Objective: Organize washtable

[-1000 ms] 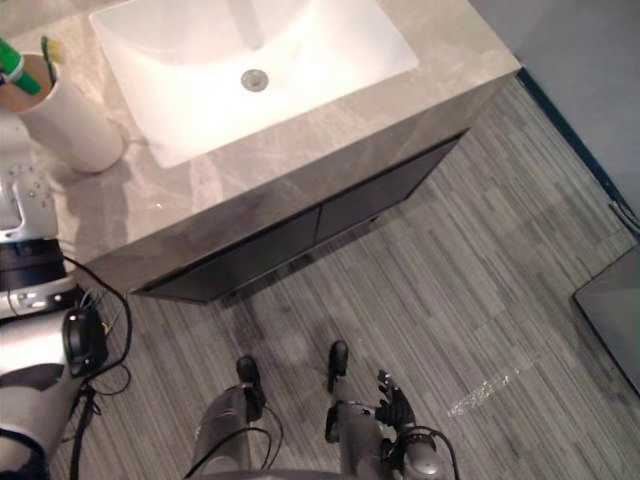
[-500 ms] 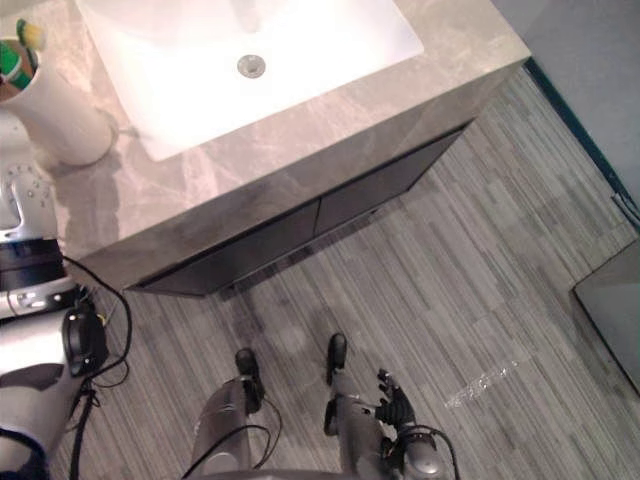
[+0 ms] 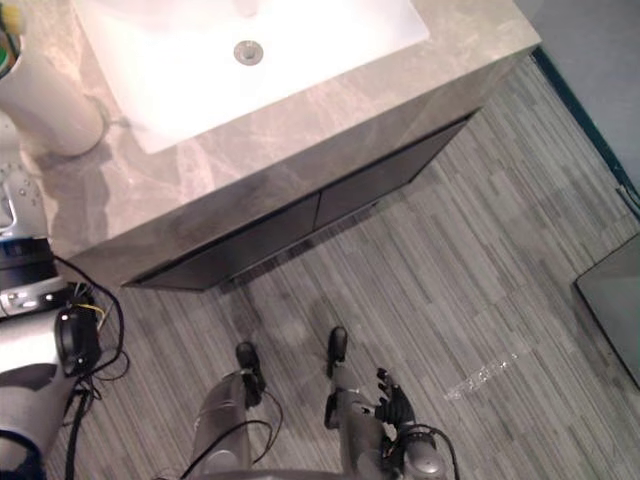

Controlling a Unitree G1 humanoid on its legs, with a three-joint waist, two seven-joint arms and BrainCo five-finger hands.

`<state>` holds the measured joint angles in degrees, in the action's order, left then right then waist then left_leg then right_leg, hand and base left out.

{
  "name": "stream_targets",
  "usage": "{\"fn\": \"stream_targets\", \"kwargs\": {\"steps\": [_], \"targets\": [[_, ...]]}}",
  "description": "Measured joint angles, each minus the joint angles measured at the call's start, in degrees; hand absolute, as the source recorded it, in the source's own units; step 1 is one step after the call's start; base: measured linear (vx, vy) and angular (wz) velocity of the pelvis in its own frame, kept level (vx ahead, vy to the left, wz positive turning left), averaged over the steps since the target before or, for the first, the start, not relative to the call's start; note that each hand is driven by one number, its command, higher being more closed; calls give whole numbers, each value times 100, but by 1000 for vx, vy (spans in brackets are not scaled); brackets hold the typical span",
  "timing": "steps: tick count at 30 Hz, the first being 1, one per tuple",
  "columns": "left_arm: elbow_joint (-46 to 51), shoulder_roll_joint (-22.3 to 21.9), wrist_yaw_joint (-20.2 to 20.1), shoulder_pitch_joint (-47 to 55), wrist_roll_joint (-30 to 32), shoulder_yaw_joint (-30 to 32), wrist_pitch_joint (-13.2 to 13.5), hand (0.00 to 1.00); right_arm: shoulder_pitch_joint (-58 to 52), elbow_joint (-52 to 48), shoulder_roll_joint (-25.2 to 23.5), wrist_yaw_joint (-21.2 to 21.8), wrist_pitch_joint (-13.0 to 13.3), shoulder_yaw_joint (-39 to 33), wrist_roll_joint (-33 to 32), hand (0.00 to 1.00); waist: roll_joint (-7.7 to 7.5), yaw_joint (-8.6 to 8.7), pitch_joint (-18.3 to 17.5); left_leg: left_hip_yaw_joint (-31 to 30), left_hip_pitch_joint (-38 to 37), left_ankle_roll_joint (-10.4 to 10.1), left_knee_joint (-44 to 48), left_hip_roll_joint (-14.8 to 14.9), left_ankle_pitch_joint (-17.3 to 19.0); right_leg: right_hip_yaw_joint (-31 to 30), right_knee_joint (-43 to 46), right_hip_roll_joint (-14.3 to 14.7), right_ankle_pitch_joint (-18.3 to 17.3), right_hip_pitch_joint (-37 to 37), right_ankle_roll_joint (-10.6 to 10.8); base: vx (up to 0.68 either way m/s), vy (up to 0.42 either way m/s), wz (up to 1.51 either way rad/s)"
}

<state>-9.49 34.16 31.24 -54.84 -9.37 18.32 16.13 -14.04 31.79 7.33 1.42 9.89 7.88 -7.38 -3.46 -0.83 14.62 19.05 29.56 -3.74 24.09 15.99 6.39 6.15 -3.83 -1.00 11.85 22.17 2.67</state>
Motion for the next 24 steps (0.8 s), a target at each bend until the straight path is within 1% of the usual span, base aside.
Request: {"fn": "stream_targets", "kwargs": {"steps": [7,11,24], "targets": [[0,0,2,44,5,2,-4,100,0,-8,1,-1,1,0,1,0,5,-4,3,-7,6,29,35,9,36,-1,40,-5,-7,-2,6,9,55,0],[2,0,3,162,13,2,-4,100,0,-6,29,-1,1,1,1,0,37,-6,22,-7,6,32,31,10,38,4,50,-6,-30,-2,25,-1,36,0],[20,0,-7,202,11,-15,-5,100,0,-5,58,-2,0,6,1,0,37,-6,22,-13,0,32,38,1,36,13,51,-8,-26,-4,1,21,44,0]]}}
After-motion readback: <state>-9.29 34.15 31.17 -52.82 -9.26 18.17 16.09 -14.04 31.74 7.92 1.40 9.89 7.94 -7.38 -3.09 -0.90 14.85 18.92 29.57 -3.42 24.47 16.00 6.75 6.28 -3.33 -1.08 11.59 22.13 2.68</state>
